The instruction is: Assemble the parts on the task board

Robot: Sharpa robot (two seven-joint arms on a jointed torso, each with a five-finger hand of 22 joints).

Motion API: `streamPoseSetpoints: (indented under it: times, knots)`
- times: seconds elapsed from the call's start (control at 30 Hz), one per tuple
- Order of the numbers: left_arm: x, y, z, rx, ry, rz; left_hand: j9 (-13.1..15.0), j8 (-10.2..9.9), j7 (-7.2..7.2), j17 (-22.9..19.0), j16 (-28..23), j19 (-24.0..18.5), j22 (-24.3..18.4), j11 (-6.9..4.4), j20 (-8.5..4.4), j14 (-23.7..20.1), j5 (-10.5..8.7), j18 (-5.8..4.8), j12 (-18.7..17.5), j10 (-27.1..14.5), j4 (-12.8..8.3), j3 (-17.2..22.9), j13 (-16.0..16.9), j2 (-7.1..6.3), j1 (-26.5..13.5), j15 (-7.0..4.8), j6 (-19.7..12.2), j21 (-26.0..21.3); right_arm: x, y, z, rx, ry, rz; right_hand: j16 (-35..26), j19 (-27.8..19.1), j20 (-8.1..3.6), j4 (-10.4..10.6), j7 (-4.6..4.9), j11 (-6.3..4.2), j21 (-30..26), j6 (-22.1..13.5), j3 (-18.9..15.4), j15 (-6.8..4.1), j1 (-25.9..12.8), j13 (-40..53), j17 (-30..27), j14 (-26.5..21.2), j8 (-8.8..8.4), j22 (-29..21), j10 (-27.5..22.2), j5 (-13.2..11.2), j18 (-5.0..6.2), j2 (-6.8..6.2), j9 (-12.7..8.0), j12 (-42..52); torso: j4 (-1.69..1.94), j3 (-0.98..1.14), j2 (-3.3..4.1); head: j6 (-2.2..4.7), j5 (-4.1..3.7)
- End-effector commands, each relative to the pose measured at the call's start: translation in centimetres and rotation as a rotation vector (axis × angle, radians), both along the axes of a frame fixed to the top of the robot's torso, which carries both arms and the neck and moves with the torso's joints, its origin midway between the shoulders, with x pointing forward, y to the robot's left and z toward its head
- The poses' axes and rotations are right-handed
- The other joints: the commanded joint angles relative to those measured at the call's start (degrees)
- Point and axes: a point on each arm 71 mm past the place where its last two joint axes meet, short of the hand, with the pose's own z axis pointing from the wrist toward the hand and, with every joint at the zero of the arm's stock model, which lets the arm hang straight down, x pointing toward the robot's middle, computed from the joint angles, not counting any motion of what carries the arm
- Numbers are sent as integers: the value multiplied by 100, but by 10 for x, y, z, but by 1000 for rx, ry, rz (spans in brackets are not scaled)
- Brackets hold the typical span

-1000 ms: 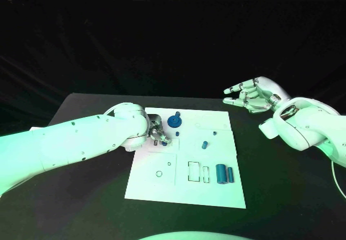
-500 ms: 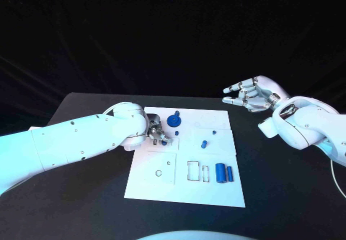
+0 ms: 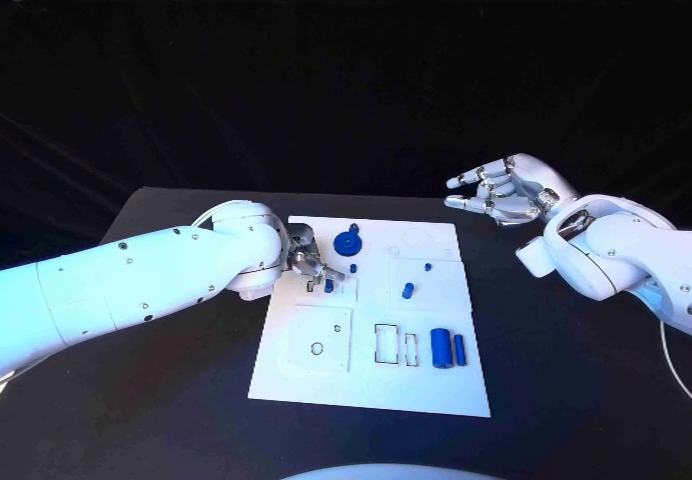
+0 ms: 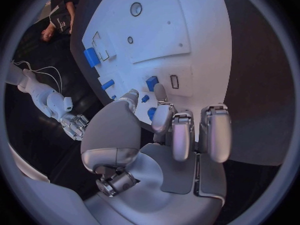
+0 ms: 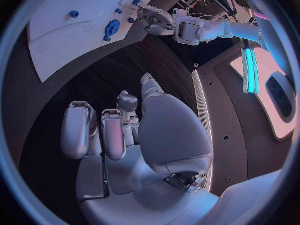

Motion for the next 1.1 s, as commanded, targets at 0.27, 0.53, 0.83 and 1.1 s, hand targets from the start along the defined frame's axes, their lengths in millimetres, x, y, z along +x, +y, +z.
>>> streamPoseSetpoints:
  times: [0.27,0.53,0.83,1.1]
  knots:
    - [11,8,36,-104,18,33,-81,-196,136,1508,17,231,562,108,34,593,-46,41,-406,-330,0,-531,-414,194,194,52,-310,-270,2,0,-5,-10,6,9,-36,-43,-14,22,-24,1,-40,11,-48,3,-35,-9,549,371,36,-8,-48,31,64,32,2,-24,0,6,5,53,25]
    - [50,26,57,-40,15,70,-878,-1060,467,1508,17,145,362,395,260,593,21,88,-764,-624,-6,-812,-838,468,739,294,-719,-460,3,1,-7,-8,9,9,-37,-41,-14,25,-24,1,-39,11,-52,3,-39,-5,550,371,36,-5,-44,33,64,35,2,-17,21,6,7,59,48]
    - [74,27,46,48,48,85,-1084,-1062,426,1508,17,148,366,365,268,593,52,94,-747,-615,-20,-925,-855,592,960,283,-452,-472,3,5,-8,-5,10,17,-41,-42,-14,22,-26,-1,-43,11,-53,2,-30,-7,547,371,38,-10,-43,51,64,55,2,-16,-22,-18,38,93,100]
    - [80,27,36,93,93,84,-1088,-991,390,1508,17,164,400,336,252,593,59,87,-709,-588,-19,-955,-827,654,1027,261,-342,-449,3,7,-8,-6,10,21,-44,-39,-15,18,-26,-2,-42,11,-54,1,-22,-9,544,371,40,-6,-43,66,64,69,2,-14,-8,-13,26,70,108]
